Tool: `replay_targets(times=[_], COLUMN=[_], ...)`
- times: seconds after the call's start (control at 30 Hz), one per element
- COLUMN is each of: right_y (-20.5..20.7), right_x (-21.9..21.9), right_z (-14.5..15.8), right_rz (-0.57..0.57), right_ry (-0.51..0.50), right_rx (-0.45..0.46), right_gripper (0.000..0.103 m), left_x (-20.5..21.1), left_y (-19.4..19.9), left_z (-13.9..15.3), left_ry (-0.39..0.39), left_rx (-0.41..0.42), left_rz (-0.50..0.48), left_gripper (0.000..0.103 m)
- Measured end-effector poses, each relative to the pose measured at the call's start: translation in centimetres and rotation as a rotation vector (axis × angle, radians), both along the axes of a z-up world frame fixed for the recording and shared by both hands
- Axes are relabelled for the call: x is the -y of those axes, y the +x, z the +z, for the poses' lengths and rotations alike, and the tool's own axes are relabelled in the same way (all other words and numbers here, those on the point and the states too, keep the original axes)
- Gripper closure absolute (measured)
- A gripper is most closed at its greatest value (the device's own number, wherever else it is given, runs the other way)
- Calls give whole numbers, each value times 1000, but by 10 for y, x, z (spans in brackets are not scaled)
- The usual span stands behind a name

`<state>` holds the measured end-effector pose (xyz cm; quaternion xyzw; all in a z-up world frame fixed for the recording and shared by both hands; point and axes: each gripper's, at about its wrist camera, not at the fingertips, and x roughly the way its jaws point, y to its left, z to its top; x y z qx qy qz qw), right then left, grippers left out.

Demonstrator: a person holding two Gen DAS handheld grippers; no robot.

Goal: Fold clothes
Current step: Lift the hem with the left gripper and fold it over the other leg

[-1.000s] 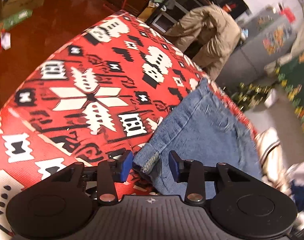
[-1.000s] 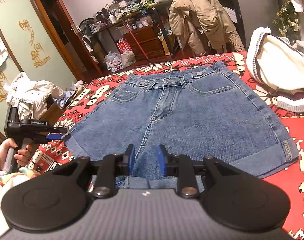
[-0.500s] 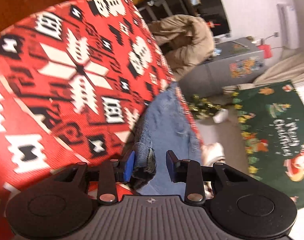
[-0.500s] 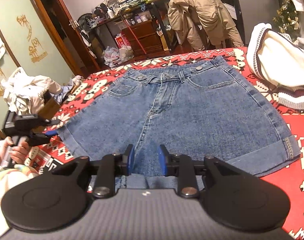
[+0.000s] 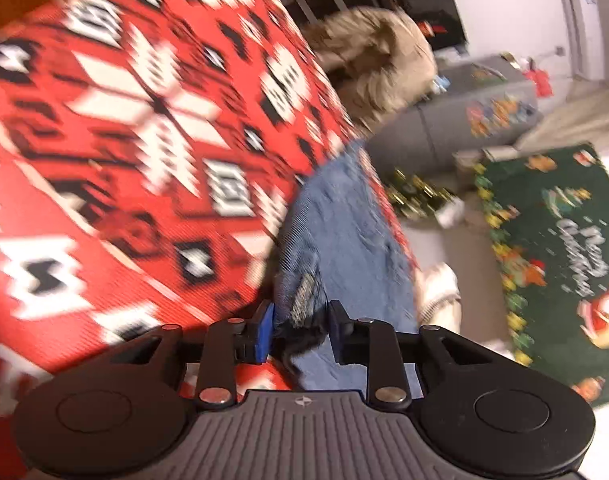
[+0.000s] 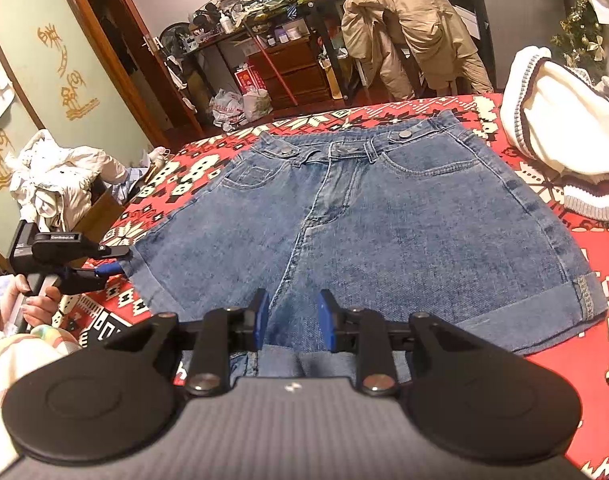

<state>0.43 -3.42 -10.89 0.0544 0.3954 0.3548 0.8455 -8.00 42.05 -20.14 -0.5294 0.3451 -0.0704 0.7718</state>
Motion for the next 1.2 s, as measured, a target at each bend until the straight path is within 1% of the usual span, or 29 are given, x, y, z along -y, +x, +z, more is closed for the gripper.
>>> replay_targets(times=[0.1, 0.17, 0.23, 0.33, 0.43, 0.47, 0.5, 0.53, 0.67, 0.77, 0.83, 1.0, 1.03, 1.07, 1.13, 1.2], right_y=[1, 2, 2, 1, 1, 2, 2, 2, 2, 2, 2, 2, 2, 2, 2, 4], right_x=[0, 0, -1, 0, 0, 0, 0, 0, 1, 2, 2, 4, 4, 5, 7, 9], right_z=[0, 0, 0, -1, -1, 0, 0, 0, -1, -2, -2, -1, 0, 1, 2, 3], right_rz=[1, 2, 2, 5, 8, 8, 7, 5, -1, 1, 3, 0, -3, -4, -14, -25], right_ry=[-1, 0, -1, -4, -8, -8, -7, -7, -4, -3, -2, 1, 1, 3, 4, 4], right_rx=[2, 0, -2, -4, -4, -3, -4, -4, -4, -5, -5, 0, 3, 5, 7, 9], right_gripper=[73, 73, 72, 72, 71, 71, 71, 70, 69, 69, 69, 68, 68, 68, 68, 64], left_x=[5, 4, 7, 17, 23, 23, 21, 20, 9, 0, -1, -1, 1, 3, 8, 19], left_y=[5, 4, 6, 17, 22, 22, 21, 20, 6, -3, -5, 2, 6, 8, 13, 16], left_z=[1, 0, -1, 2, 2, 4, 5, 6, 12, 11, 11, 16, 18, 20, 27, 41], left_ry=[39, 26, 10, 66, 92, 103, 117, 131, 183, 167, 160, 195, 205, 221, 281, 364], left_rx=[-19, -12, 7, -18, -30, -31, -30, -28, -20, -4, 10, 24, 21, 16, 1, -4], left_rz=[-23, -23, -58, -124, -159, -152, -132, -108, 13, 76, 83, 92, 97, 100, 92, 82], left_gripper=[76, 75, 75, 73, 73, 73, 75, 75, 75, 75, 75, 75, 78, 92, 93, 94])
